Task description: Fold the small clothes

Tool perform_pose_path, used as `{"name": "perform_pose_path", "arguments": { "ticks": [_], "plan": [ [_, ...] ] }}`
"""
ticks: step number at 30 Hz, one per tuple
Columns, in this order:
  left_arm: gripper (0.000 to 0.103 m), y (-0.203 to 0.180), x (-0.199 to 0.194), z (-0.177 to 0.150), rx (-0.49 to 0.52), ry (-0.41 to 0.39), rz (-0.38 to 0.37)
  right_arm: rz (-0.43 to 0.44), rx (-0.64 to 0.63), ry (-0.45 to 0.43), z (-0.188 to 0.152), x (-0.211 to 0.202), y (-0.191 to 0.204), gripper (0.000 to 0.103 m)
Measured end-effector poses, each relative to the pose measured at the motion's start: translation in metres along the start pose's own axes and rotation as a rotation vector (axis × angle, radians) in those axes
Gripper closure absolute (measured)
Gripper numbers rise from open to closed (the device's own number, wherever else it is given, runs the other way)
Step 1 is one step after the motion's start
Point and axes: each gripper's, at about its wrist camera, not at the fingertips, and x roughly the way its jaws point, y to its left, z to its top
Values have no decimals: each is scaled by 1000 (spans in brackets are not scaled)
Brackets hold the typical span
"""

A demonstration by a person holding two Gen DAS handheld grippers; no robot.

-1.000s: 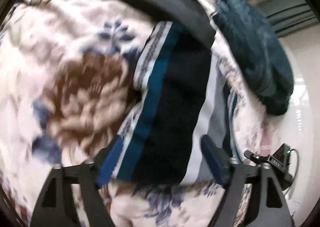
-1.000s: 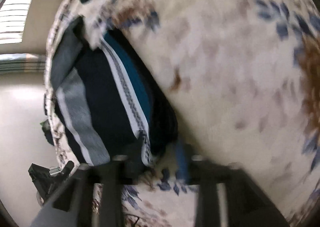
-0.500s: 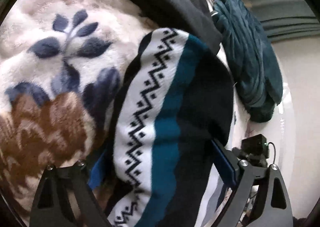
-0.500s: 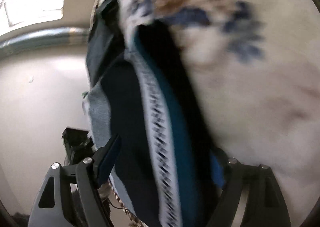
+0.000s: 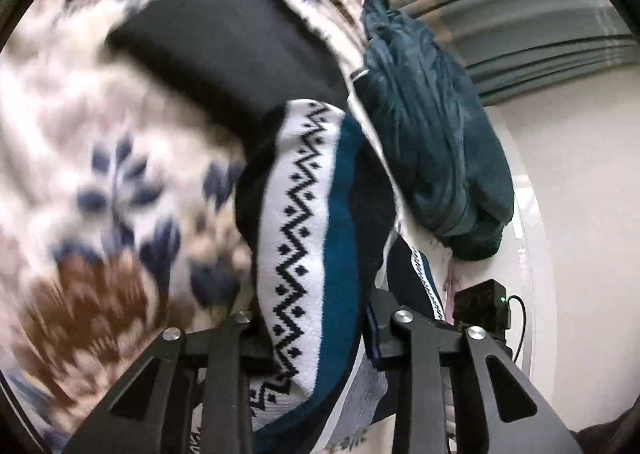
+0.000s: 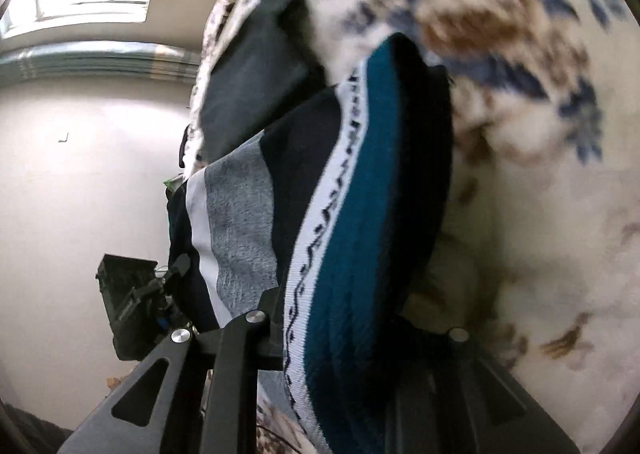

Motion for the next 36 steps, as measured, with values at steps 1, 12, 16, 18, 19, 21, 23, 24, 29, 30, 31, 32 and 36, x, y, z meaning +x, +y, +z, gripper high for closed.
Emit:
{"name": "perform_pose_path", "arguments": {
  "ticks": [1,12,16,18,19,21,23,24,29,30,31,32,36],
  "plan": [
    [76,-3,-2,9,12,-2,-6,6,-8,-7,3,-3,8,83],
    [76,-18,-11,208,133,-56,38,69,-10,-121,132,37,108,83],
    [74,24,33,270,131,36,150,9,20,-110,184,87,108,83],
    [71,49,56,280,110,100,237,-50,28,-94,199,104,106,83],
    [70,63,66,284,102,124,263,-73,37,-75,205,112,99,82],
    [46,77,70,283,89,131,256,-123,65,-60,209,118,85,79],
    [46,83,67,279,85,128,233,-157,72,-72,206,109,73,68],
    [46,82,64,277,92,125,237,-191,67,-81,202,101,69,64],
    [46,70,42,262,121,82,333,-459,-20,-160,172,59,63,52],
    [46,63,35,253,150,61,380,-493,-32,-162,171,55,63,50],
    [45,58,32,249,167,45,418,-544,-55,-166,164,51,69,48],
    [42,51,30,242,193,30,470,-588,-74,-175,160,50,76,48],
    [28,26,24,207,272,3,643,-739,-144,-220,133,43,116,27]
  ]
}}
